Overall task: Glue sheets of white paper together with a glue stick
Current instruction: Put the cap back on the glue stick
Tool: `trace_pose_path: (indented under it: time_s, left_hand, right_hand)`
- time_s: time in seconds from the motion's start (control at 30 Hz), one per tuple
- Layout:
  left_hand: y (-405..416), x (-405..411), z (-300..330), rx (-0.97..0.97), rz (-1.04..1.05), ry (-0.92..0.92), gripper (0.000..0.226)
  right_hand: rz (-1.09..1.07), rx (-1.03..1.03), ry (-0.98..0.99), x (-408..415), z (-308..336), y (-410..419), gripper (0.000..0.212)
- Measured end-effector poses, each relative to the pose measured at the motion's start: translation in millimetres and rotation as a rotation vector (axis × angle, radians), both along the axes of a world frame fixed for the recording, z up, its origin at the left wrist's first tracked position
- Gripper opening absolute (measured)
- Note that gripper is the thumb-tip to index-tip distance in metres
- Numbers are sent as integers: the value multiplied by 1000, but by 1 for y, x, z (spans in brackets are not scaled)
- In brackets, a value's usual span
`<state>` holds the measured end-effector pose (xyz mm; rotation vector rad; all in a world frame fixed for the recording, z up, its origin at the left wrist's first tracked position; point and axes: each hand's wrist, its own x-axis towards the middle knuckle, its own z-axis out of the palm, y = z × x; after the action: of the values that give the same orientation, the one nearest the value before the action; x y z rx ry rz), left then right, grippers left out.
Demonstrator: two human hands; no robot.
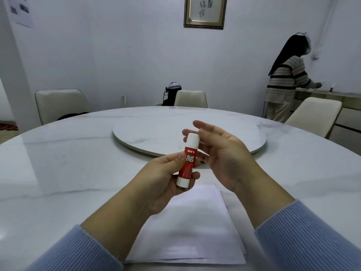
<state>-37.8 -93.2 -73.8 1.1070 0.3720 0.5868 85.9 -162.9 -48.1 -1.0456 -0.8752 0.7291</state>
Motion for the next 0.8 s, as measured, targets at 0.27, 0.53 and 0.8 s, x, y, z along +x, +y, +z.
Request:
trace_pose_path:
  time_s: [0.27,0.53,0.8]
  left_hand:
    - [4,-1,0,-24,2,-2,24]
    - [4,0,-3,-28,-14,1,23]
    - [5,-1,-3,-8,-2,18,26]
  right_hand:
    - [-57,-20,-83,0,-5,2,22]
    - [-82,-31,-90,-2,-6,4,23]
    - [-133,-68,-153,-2,-7,1,36]
